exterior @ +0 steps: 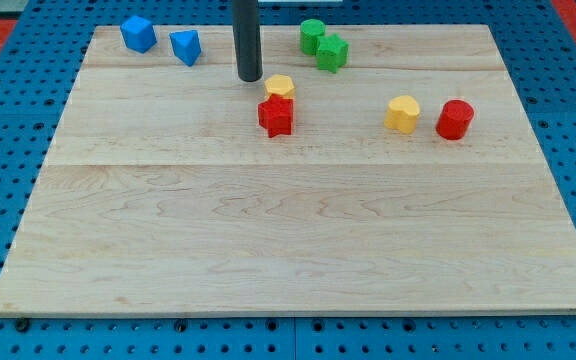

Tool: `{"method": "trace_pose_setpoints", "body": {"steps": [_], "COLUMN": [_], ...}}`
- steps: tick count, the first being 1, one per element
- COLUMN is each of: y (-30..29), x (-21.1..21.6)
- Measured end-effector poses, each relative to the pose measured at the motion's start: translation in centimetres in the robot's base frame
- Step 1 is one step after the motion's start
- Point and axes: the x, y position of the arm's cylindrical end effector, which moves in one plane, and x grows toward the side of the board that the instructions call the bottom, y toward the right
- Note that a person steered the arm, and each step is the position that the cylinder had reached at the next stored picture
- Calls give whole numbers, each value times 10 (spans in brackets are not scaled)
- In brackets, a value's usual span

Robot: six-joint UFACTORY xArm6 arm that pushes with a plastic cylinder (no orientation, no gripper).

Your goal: Place the yellow hexagon in between yellow heart and red star

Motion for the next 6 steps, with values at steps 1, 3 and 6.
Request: {"method": "trace_pose_setpoints", "body": {"steps": [1,3,6], "y": [47,134,147], "x": [19,49,-14]}}
